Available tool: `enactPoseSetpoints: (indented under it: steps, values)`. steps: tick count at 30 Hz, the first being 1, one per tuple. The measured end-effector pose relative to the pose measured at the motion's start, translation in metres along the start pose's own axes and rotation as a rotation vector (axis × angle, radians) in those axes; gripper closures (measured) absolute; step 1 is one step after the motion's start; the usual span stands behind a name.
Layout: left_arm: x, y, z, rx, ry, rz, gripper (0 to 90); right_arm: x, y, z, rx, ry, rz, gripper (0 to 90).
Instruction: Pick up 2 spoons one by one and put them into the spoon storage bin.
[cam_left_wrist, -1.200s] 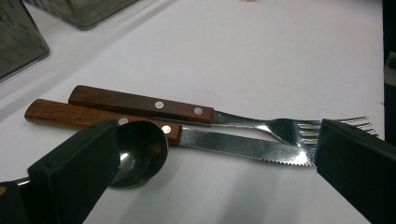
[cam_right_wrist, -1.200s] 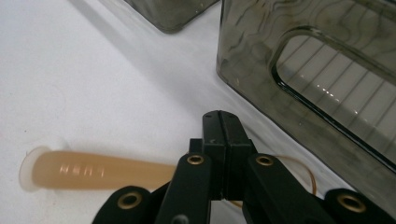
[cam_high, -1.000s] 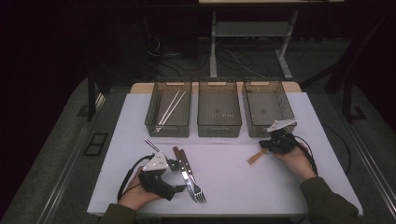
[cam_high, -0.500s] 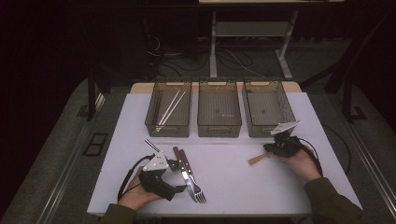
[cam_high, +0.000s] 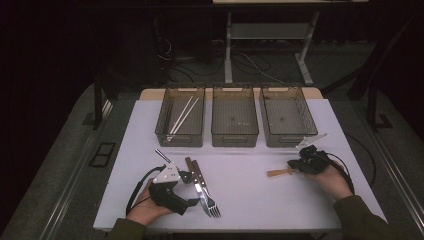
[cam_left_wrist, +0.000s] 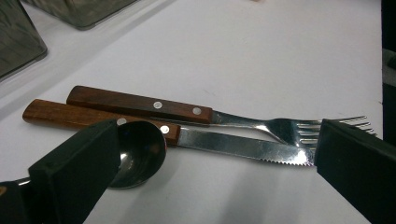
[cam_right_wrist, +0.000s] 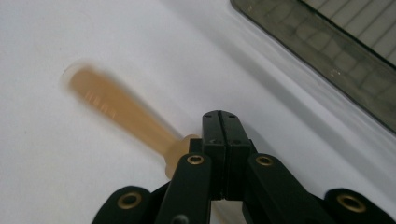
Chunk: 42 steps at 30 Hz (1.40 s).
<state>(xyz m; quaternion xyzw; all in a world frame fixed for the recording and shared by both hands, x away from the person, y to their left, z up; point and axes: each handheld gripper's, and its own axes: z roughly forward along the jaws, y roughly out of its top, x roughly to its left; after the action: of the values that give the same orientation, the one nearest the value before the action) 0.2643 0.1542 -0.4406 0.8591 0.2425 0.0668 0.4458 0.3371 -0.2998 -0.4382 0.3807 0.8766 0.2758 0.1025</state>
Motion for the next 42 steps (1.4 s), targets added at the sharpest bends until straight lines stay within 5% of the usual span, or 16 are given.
enactPoseSetpoints:
  steps: [19,25,32,38,42]
  values:
    - [0.000,0.000,0.000,0.002,0.001,0.001,0.0,-0.002,-0.016,-0.013,0.017,0.014,0.006,89.7]
    - [0.000,0.000,0.000,0.002,0.000,0.001,0.0,-0.011,-0.014,-0.024,-0.053,0.013,0.044,80.6]
    - [0.000,0.000,0.001,0.005,0.001,0.001,0.0,-0.011,-0.008,-0.027,-0.115,0.095,0.033,61.7]
    - [0.000,0.000,0.001,0.007,0.001,0.000,0.0,-0.001,0.007,-0.016,-0.091,0.160,-0.028,50.5]
    - [0.001,0.000,0.001,0.007,0.001,-0.002,0.0,0.001,0.019,-0.007,-0.068,0.182,-0.056,51.3]
